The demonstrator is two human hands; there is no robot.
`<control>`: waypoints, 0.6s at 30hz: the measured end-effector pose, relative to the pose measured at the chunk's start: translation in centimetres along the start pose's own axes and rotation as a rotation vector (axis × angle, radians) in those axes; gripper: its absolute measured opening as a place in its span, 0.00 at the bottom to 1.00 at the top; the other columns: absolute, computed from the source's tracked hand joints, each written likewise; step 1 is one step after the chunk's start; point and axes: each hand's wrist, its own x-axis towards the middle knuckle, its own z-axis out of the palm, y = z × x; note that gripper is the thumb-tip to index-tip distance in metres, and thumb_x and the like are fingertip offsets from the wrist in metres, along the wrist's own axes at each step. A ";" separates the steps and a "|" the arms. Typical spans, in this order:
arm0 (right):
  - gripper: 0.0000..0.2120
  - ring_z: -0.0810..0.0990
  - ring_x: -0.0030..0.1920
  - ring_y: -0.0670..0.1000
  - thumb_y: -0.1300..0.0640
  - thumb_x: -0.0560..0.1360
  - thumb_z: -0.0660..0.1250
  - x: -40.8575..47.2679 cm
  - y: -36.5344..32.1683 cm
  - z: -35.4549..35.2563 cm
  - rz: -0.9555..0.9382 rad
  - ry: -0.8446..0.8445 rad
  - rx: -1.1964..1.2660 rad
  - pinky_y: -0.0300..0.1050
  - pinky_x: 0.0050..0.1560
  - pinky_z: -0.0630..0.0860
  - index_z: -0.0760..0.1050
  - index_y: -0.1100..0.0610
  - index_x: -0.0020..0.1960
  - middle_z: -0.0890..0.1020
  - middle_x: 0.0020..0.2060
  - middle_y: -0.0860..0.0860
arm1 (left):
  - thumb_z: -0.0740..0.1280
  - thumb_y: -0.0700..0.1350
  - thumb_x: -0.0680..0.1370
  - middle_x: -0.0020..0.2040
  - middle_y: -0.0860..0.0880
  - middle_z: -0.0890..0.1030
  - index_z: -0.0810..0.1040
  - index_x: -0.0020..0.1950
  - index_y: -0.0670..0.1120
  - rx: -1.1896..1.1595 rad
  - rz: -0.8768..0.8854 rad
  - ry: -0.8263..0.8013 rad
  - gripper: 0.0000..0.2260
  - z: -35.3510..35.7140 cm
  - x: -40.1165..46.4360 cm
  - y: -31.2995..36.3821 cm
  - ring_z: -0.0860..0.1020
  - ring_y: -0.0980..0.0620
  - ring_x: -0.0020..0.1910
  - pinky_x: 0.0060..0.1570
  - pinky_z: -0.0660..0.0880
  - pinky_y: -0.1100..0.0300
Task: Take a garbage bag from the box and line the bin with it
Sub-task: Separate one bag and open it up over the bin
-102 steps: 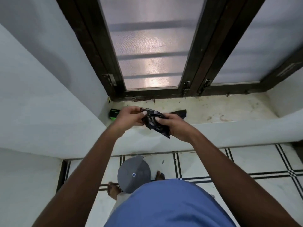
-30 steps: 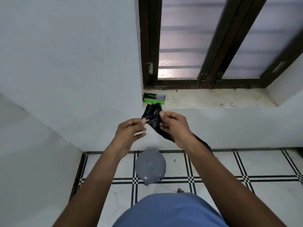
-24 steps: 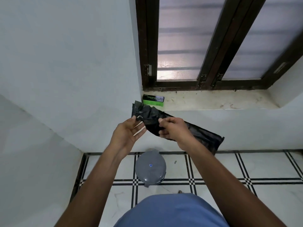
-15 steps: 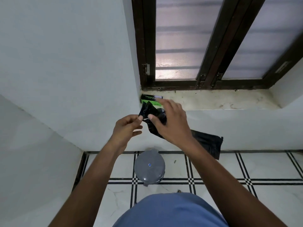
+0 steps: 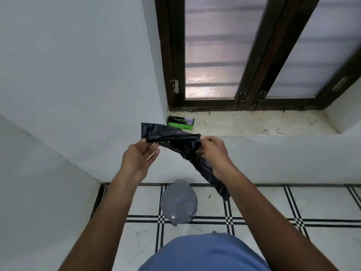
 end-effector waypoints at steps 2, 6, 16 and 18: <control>0.11 0.88 0.54 0.53 0.53 0.88 0.63 0.7 -0.3 -0.7 0.153 0.038 0.159 0.53 0.58 0.81 0.83 0.55 0.54 0.90 0.50 0.55 | 0.60 0.37 0.87 0.57 0.41 0.85 0.81 0.64 0.38 -0.115 -0.079 -0.029 0.12 -0.4 0.0 0.4 0.86 0.45 0.55 0.48 0.86 0.54; 0.19 0.81 0.50 0.51 0.51 0.89 0.62 0.2 0.1 -1.0 0.060 0.061 -0.063 0.51 0.55 0.76 0.78 0.63 0.72 0.84 0.53 0.49 | 0.61 0.39 0.86 0.55 0.43 0.87 0.84 0.64 0.39 -0.079 -0.089 -0.078 0.14 -0.4 0.0 0.3 0.86 0.46 0.52 0.51 0.87 0.52; 0.11 0.87 0.47 0.47 0.40 0.80 0.76 -1.9 -1.6 1.6 -0.582 -0.240 -0.524 0.51 0.55 0.84 0.88 0.47 0.51 0.90 0.45 0.44 | 0.67 0.45 0.87 0.54 0.44 0.87 0.82 0.60 0.44 0.215 0.069 -0.149 0.07 1.6 -0.7 -0.1 0.84 0.45 0.51 0.52 0.82 0.52; 0.10 0.88 0.44 0.51 0.46 0.83 0.75 -1.7 -1.7 1.7 -0.485 -0.267 -0.317 0.50 0.52 0.85 0.87 0.49 0.46 0.89 0.42 0.48 | 0.69 0.47 0.86 0.59 0.41 0.88 0.83 0.63 0.41 0.243 0.067 -0.162 0.12 1.3 -0.9 0.2 0.85 0.44 0.55 0.56 0.82 0.51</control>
